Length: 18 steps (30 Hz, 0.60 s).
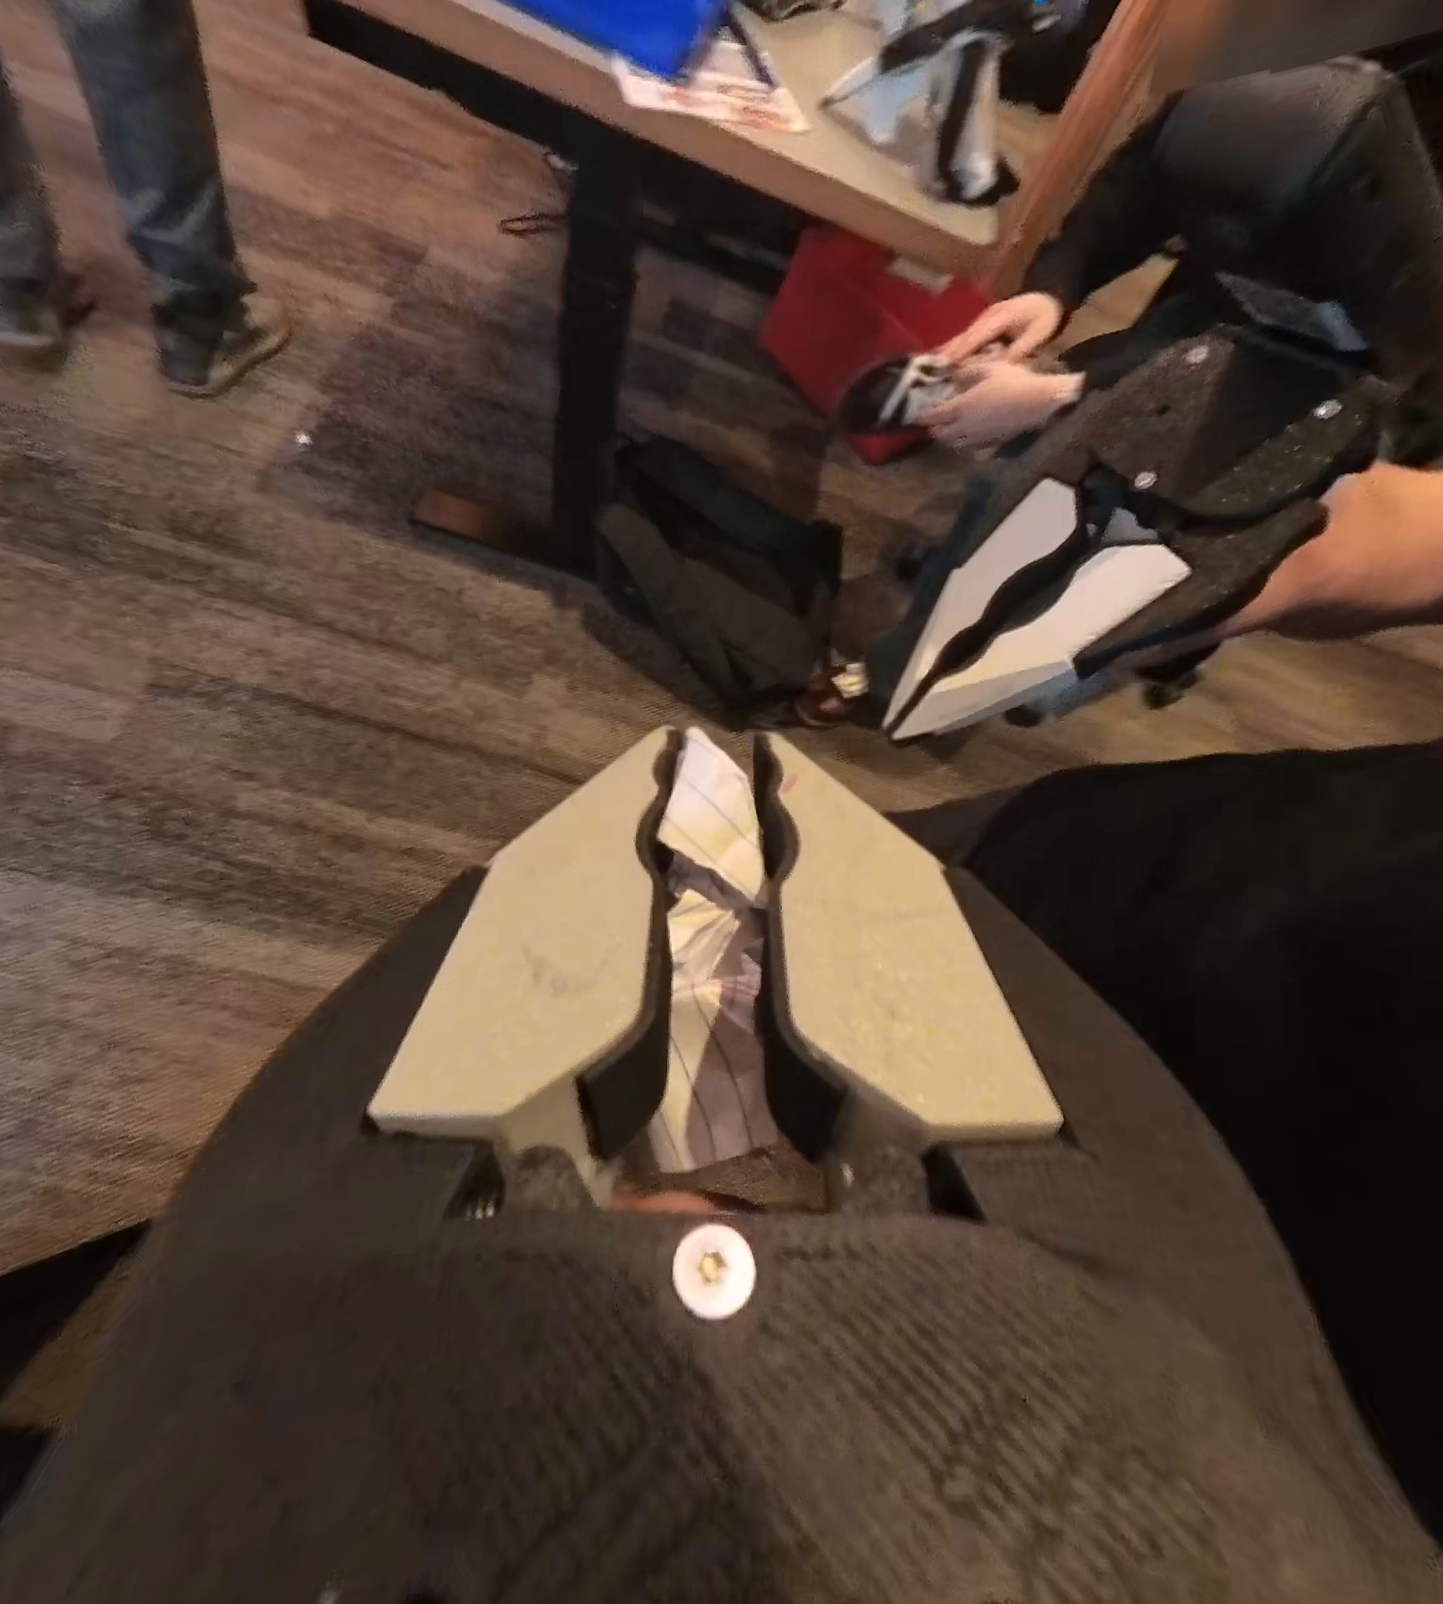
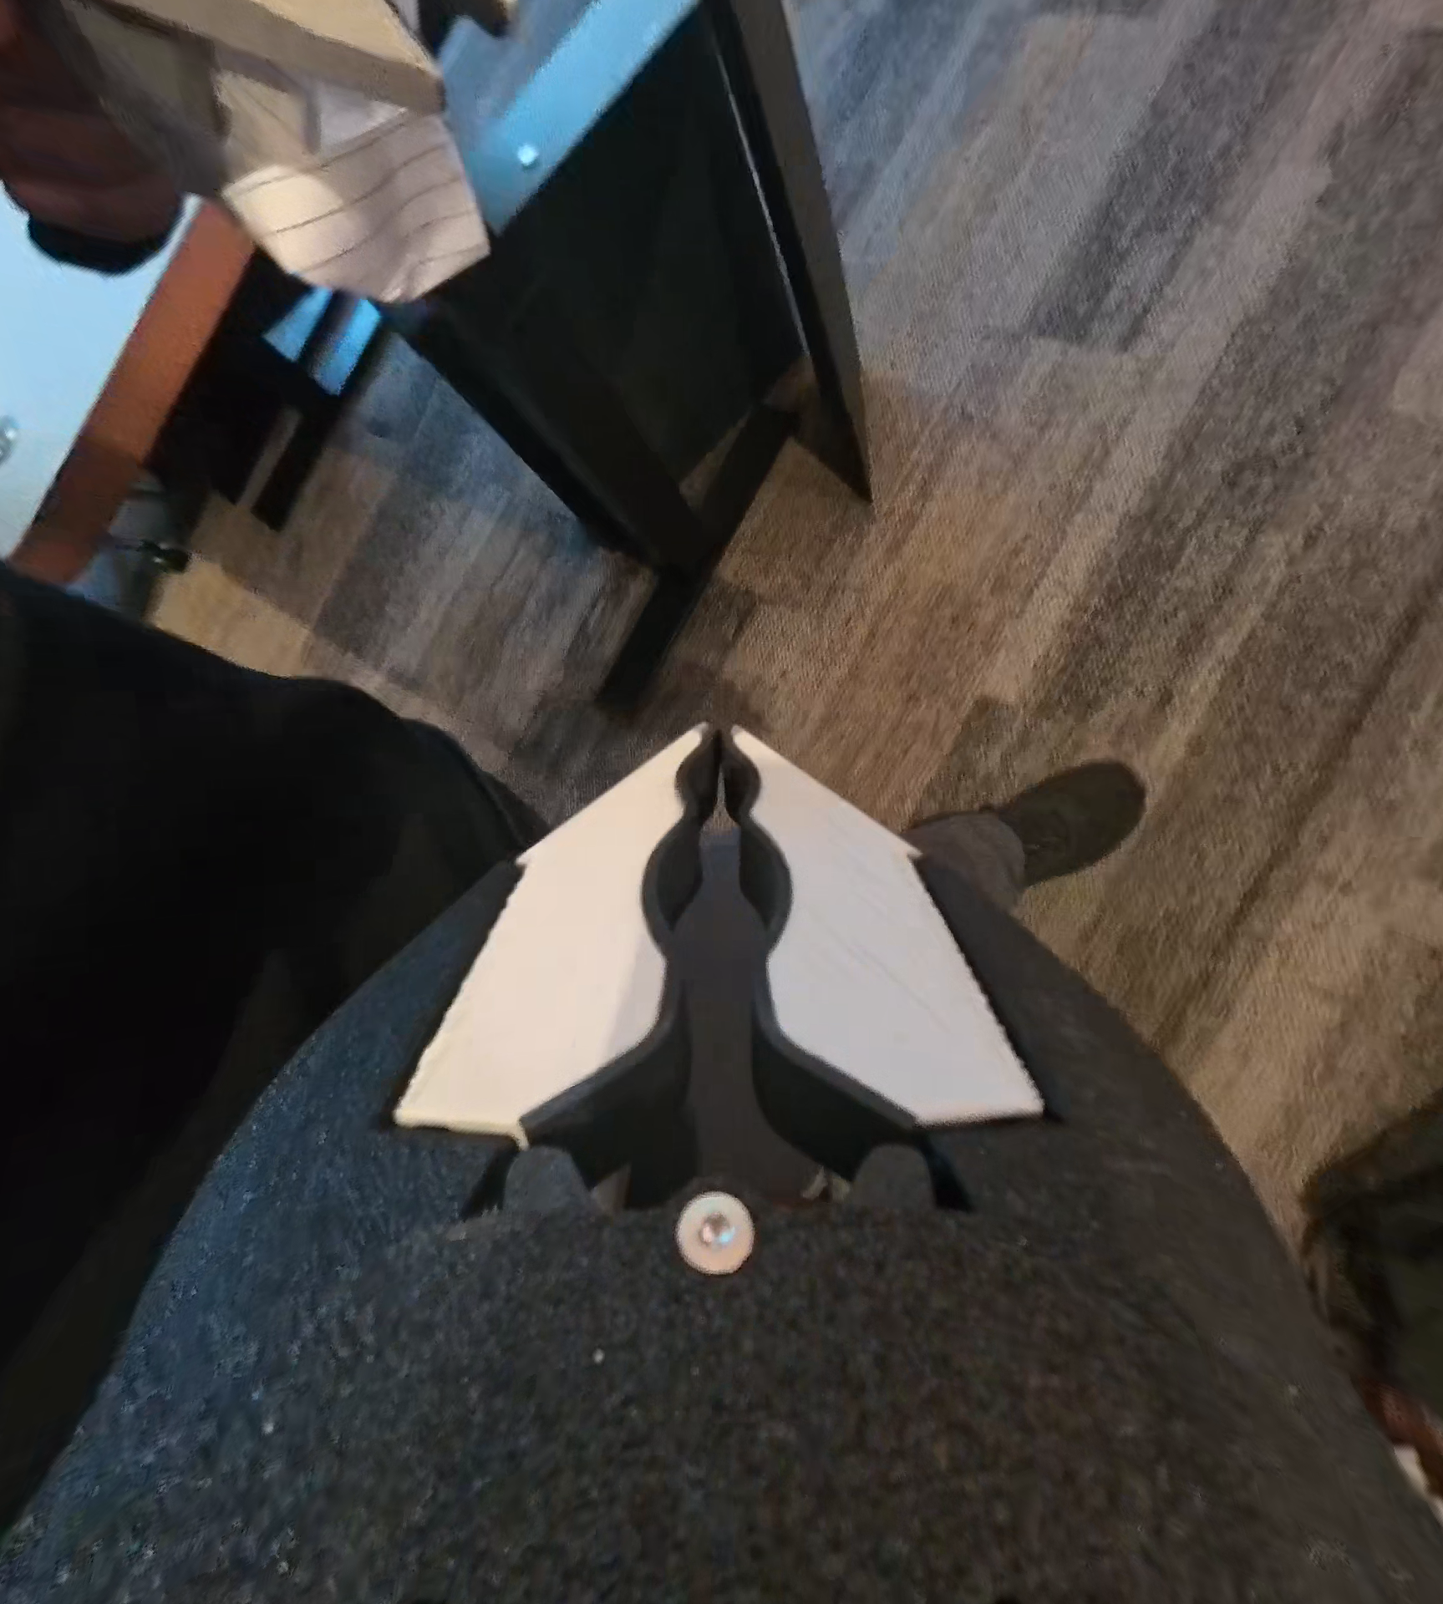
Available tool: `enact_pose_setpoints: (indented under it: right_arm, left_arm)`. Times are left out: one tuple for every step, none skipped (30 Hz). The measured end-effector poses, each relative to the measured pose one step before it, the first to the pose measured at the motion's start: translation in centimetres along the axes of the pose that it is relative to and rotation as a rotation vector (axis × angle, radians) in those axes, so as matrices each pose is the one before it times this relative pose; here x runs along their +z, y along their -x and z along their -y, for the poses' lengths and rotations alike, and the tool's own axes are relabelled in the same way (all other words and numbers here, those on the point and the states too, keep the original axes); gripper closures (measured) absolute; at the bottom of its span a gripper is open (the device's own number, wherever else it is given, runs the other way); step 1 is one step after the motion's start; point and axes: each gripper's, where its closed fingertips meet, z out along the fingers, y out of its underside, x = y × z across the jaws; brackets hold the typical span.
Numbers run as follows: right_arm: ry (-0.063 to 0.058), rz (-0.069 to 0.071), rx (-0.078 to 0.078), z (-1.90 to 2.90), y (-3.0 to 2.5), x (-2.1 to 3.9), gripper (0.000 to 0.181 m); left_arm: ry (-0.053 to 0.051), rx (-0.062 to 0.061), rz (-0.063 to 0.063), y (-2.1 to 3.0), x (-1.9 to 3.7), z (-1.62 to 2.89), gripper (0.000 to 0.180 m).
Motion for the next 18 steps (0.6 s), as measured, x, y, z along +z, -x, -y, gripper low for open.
enact_pose_setpoints:
  right_arm:
    - [-0.0123, 0.0346, -0.0172, 1.498, -1.336, 1.266, 0.181]
    - [-0.0104, 0.0329, -0.0181, 1.521, -1.669, 1.176, 0.181]
    - [-0.0022, 0.0256, -0.0225, 1.532, -1.959, 1.179, 0.181]
    - [0.0147, 0.0108, -0.0191, 1.52, -2.266, 0.998, 0.181]
    - [0.0124, 0.0078, -0.0144, 1.926, -2.158, 0.683, 0.181]
    - [-0.0115, 0.0155, -0.0151, 2.46, -1.741, 0.289, 0.181]
    - [-0.0348, 0.0216, -0.0176, 2.758, -1.379, -0.129, 0.181]
    - [-0.0385, 0.0261, -0.0199, 2.617, -1.256, -0.026, 0.181]
    - [-0.0211, 0.0275, -0.0213, 1.93, -1.251, 0.129, 0.181]
    - [0.0024, 0.0209, -0.0219, 1.226, -1.42, 0.323, 0.178]
    - [0.0174, 0.0031, -0.0191, 0.681, -1.708, 0.401, 0.174]
    - [0.0192, -0.01, -0.0068, 0.377, -1.769, 0.314, 0.173]
    - [0.0061, -0.0064, 0.0113, 0.437, -1.43, 0.118, 0.172]
    - [-0.0163, -0.0013, 0.0209, 0.686, -1.167, -0.073, 0.172]
    - [-0.0227, 0.0004, 0.0232, 0.799, -1.13, 0.015, 0.172]
    - [-0.0084, -0.0031, 0.0222, 0.421, -1.007, -0.03, 0.172]
    - [0.0067, -0.0086, 0.0153, 0.147, -1.008, 0.127, 0.172]
    - [0.011, -0.0106, 0.0089, -0.028, -0.967, 0.165, 0.172]
  left_arm:
    - [0.0146, -0.0006, 0.0244, 2.533, 0.236, 0.746, 0.166]
    - [0.0118, -0.0134, 0.0166, 2.359, 0.175, 0.827, 0.166]
    - [0.0147, -0.0328, 0.0094, 2.269, 0.231, 0.936, 0.166]
    - [0.0179, -0.0584, 0.0118, 2.214, 0.258, 1.112, 0.166]
    - [0.0115, -0.0759, 0.0144, 1.97, 0.202, 1.47, 0.166]
    - [-0.0014, -0.0693, 0.0038, 1.469, 0.156, 1.916, 0.166]
    - [-0.0137, -0.0364, -0.0044, 1.009, 0.189, 2.193, 0.166]
    - [-0.0123, -0.0021, 0.0093, 1.048, 0.29, 2.037, 0.166]
    - [0.0006, 0.0155, 0.0266, 1.264, 0.427, 1.643, 0.166]
    - [0.0061, 0.0114, 0.0305, 1.294, 0.551, 1.314, 0.166]
    - [0.0012, -0.006, 0.0204, 1.092, 0.679, 1.141, 0.166]
    - [-0.003, -0.0229, -0.0001, 0.704, 0.654, 0.94, 0.166]
    - [-0.0032, -0.0229, -0.0173, 0.32, 0.675, 0.786, 0.165]
    - [0.003, -0.0034, -0.018, 0.241, 0.726, 0.599, 0.165]
    - [0.0165, 0.0192, -0.0067, 0.422, 0.798, 0.326, 0.165]
    - [0.028, 0.0294, 0.0016, 0.655, 0.847, 0.104, 0.165]
    - [0.0294, 0.0256, -0.0012, 0.748, 0.837, 0.122, 0.166]
    - [0.0217, 0.0153, -0.0123, 0.643, 0.797, 0.251, 0.166]
